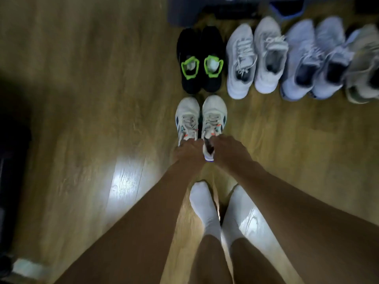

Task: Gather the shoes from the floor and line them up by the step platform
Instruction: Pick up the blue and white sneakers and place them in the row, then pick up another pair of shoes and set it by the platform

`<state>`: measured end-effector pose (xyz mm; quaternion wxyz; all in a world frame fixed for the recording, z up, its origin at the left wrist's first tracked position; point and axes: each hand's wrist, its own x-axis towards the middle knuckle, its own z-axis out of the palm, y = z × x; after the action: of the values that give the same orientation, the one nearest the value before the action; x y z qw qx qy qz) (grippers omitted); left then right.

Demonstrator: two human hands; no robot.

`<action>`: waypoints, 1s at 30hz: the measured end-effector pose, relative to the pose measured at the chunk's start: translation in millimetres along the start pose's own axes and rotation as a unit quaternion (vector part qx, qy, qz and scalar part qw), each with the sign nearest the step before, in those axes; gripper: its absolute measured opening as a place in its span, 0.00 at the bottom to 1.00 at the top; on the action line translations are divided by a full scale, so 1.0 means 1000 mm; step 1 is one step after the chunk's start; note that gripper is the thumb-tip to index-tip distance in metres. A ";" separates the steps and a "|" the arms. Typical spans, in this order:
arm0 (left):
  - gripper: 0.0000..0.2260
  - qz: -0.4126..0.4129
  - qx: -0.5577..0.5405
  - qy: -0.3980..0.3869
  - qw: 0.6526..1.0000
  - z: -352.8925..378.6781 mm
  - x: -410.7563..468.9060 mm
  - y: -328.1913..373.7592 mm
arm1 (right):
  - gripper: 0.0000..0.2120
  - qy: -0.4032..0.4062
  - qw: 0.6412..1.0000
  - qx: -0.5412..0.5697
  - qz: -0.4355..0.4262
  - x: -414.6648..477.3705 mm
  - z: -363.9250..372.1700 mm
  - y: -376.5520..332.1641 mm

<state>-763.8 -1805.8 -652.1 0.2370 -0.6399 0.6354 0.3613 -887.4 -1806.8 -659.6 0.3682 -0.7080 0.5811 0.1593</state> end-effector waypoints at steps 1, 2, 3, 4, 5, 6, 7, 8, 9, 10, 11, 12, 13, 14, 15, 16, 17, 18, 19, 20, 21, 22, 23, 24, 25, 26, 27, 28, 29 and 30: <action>0.16 0.008 0.025 0.011 1.000 -0.019 -0.016 0.007 | 0.16 0.000 1.000 -0.003 0.004 -0.017 -0.022 -0.006; 0.17 0.012 0.044 0.023 0.999 -0.041 -0.034 0.015 | 0.17 0.008 1.000 -0.007 0.008 -0.035 -0.045 -0.012; 0.18 0.015 0.062 0.037 0.997 -0.064 -0.053 0.022 | 0.18 0.022 1.000 -0.008 0.012 -0.055 -0.069 -0.019; 0.19 0.022 0.076 0.058 0.995 -0.088 -0.074 0.031 | 0.18 0.042 0.999 -0.009 0.015 -0.076 -0.094 -0.026; 0.19 0.034 0.078 0.082 0.993 -0.112 -0.095 0.040 | 0.17 0.068 0.997 -0.009 0.019 -0.099 -0.119 -0.032; 0.20 0.049 0.069 0.108 0.991 -0.136 -0.117 0.049 | 0.17 0.098 0.995 -0.009 0.022 -0.122 -0.144 -0.039; 0.22 0.067 0.054 0.135 0.987 -0.158 -0.138 0.057 | 0.17 0.131 0.991 -0.009 0.022 -0.144 -0.168 -0.045; 0.22 0.086 0.038 0.160 0.983 -0.178 -0.159 0.066 | 0.18 0.162 0.986 -0.007 0.026 -0.169 -0.190 -0.050; 0.23 0.107 0.029 0.189 0.976 -0.197 -0.179 0.074 | 0.19 0.191 0.981 -0.003 0.031 -0.193 -0.211 -0.054; 0.23 0.129 0.029 0.216 0.967 -0.214 -0.199 0.081 | 0.21 0.218 0.975 -0.001 0.037 -0.216 -0.231 -0.059; 0.23 0.148 0.030 0.237 0.960 -0.228 -0.219 0.088 | 0.23 0.242 0.969 -0.002 0.047 -0.240 -0.248 -0.063; 0.23 0.167 0.023 0.253 0.953 -0.242 -0.238 0.096 | 0.24 0.265 0.963 -0.001 0.057 -0.263 -0.263 -0.067; 0.23 0.184 0.015 0.263 0.947 -0.255 -0.257 0.103 | 0.24 0.287 0.955 0.002 0.068 -0.286 -0.277 -0.072; 0.23 0.205 0.012 0.273 0.940 -0.266 -0.277 0.110 | 0.25 0.311 0.947 0.010 0.082 -0.309 -0.290 -0.076; 0.24 0.226 0.015 0.285 0.931 -0.277 -0.296 0.116 | 0.25 0.336 0.937 0.019 0.098 -0.333 -0.301 -0.082; 0.24 0.244 0.019 0.296 0.923 -0.287 -0.315 0.122 | 0.25 0.358 0.926 0.027 0.114 -0.356 -0.309 -0.088; 0.24 0.264 0.020 0.303 0.916 -0.296 -0.333 0.129 | 0.25 0.381 0.914 0.033 0.131 -0.378 -0.317 -0.093; 0.24 0.286 0.022 0.305 0.908 -0.305 -0.351 0.137 | 0.25 0.405 0.902 0.034 0.147 -0.400 -0.324 -0.098; 0.25 0.309 0.027 0.305 0.901 -0.313 -0.369 0.145 | 0.26 0.423 0.891 0.031 0.163 -0.421 -0.330 -0.102; 0.25 0.332 0.038 0.306 0.892 -0.320 -0.386 0.155 | 0.26 0.435 0.882 0.028 0.179 -0.441 -0.335 -0.107; 0.25 0.357 0.051 0.310 0.880 -0.327 -0.403 0.165 | 0.27 0.446 0.873 0.027 0.198 -0.461 -0.340 -0.111; 0.25 0.383 0.061 0.315 0.866 -0.334 -0.422 0.176 | 0.27 0.460 0.861 0.029 0.216 -0.482 -0.345 -0.114; 0.25 0.412 0.070 0.319 0.850 -0.341 -0.441 0.188 | 0.27 0.477 0.847 0.029 0.233 -0.503 -0.349 -0.117; 0.25 0.439 0.077 0.322 0.835 -0.347 -0.461 0.201 | 0.27 0.496 0.831 0.030 0.250 -0.525 -0.352 -0.119; 0.25 0.464 0.081 0.326 0.819 -0.353 -0.480 0.213 | 0.28 0.516 0.814 0.031 0.265 -0.547 -0.356 -0.122; 0.25 0.491 0.084 0.332 0.801 -0.356 -0.500 0.227 | 0.28 0.538 0.794 0.032 0.280 -0.571 -0.359 -0.124; 0.26 0.515 0.083 0.338 0.784 -0.359 -0.519 0.239 | 0.28 0.557 0.776 0.028 0.294 -0.594 -0.361 -0.126; 0.26 0.538 0.078 0.341 0.767 -0.359 -0.537 0.252 | 0.29 0.569 0.761 0.020 0.310 -0.617 -0.362 -0.128; 0.26 0.562 0.074 0.340 0.750 -0.356 -0.556 0.264 | 0.29 0.578 0.747 0.009 0.328 -0.642 -0.362 -0.129; 0.26 0.585 0.072 0.338 0.734 -0.351 -0.573 0.277 | 0.30 0.584 0.733 -0.002 0.348 -0.666 -0.361 -0.130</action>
<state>-940.2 -1727.9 49.0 -0.2062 -0.2027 0.9466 0.1424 -1020.3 -1585.0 64.7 -0.1260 -0.4110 0.8871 -0.1678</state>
